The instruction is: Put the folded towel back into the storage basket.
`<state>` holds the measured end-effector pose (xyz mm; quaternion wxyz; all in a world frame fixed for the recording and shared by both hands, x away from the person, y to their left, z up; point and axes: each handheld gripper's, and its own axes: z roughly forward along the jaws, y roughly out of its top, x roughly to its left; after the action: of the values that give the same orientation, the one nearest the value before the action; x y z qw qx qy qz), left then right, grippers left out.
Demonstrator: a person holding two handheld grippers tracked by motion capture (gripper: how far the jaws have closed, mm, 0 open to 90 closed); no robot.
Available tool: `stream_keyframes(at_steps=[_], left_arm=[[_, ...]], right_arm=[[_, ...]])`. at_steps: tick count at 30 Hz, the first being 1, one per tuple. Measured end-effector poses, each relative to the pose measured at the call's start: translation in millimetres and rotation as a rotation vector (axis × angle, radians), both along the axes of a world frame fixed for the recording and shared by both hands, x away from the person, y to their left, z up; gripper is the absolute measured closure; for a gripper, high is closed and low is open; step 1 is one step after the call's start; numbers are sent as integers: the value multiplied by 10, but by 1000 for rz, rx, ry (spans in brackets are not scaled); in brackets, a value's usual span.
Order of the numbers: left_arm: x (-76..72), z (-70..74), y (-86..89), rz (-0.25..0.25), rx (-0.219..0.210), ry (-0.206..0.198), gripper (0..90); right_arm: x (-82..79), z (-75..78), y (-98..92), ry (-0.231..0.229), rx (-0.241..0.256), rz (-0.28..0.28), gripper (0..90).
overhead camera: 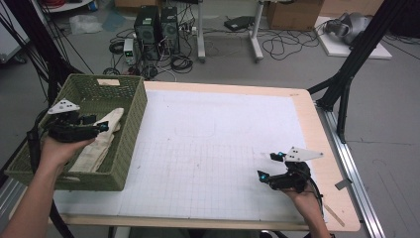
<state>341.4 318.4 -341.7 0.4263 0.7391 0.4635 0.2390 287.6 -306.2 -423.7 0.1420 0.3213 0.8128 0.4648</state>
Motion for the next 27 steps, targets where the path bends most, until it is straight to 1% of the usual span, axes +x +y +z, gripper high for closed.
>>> stream_keyframes(at_steps=[4,8,13,16,17,23,27], left_arm=[[-22,23,3,-12,1,-8,427],[-39,41,-4,-13,-4,-14,411],[-68,83,-27,-22,-7,-30,395],[-100,117,-70,-40,-7,-45,388],[-108,123,-82,-44,-8,-47,385],[-155,189,-172,-79,-14,-65,367],[-181,235,-227,-94,-27,-83,362]], right_arm=[[-1,0,3,-1,2,0,137],[-1,0,8,0,1,0,132],[-6,2,10,0,4,1,129],[-11,3,12,4,5,-1,127],[-6,3,10,-3,4,3,127],[-8,4,15,0,6,4,127],[-7,5,13,-4,4,4,126]])
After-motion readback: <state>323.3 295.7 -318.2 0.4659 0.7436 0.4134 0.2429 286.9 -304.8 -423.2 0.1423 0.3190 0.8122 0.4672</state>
